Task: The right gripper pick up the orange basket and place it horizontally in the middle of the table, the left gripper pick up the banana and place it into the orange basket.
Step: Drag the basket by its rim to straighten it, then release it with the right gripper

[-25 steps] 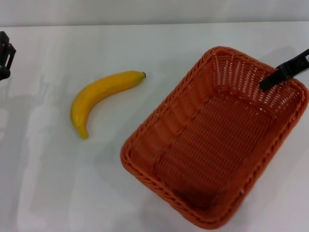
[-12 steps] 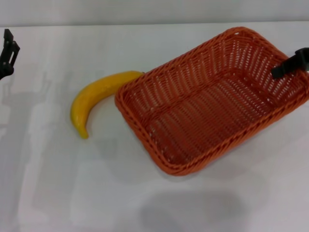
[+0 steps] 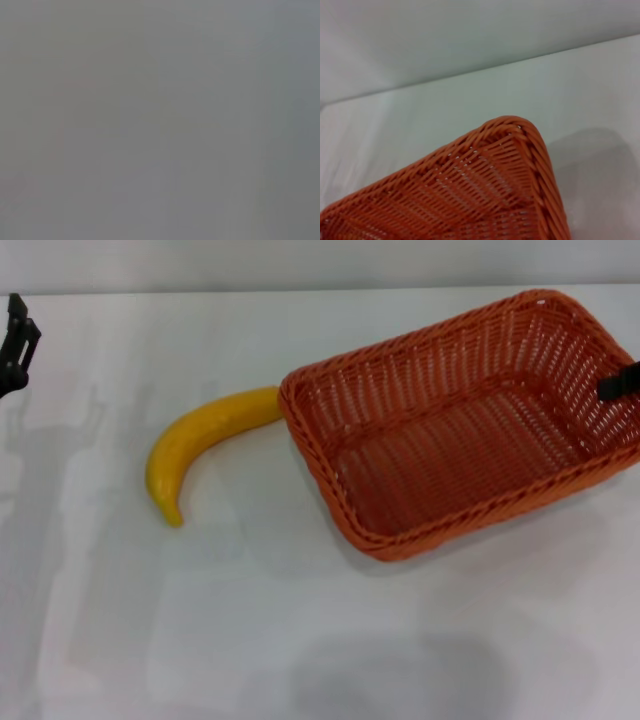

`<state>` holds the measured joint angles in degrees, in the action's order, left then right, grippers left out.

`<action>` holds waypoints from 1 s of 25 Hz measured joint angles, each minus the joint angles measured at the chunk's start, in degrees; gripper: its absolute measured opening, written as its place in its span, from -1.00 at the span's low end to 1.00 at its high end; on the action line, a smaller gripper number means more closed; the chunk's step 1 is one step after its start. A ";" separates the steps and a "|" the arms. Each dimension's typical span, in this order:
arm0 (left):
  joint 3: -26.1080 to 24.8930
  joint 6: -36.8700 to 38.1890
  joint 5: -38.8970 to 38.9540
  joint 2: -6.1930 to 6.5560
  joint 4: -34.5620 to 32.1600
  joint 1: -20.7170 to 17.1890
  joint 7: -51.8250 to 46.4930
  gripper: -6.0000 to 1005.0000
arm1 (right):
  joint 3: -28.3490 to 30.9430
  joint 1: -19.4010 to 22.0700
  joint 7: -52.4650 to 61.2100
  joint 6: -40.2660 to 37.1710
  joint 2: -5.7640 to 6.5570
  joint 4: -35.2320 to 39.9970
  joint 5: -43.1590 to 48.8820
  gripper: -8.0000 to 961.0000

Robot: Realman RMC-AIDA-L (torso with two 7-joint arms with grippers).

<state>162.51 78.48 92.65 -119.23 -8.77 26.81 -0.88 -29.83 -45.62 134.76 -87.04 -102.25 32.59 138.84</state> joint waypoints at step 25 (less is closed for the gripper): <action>-0.27 0.01 0.42 0.05 0.15 0.22 0.00 0.71 | 0.22 4.51 -0.43 11.70 -4.66 0.34 -9.98 -0.51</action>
<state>162.24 78.49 93.07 -119.18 -8.61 27.02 -0.88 -29.61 -41.11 134.33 -75.34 -106.91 32.93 128.86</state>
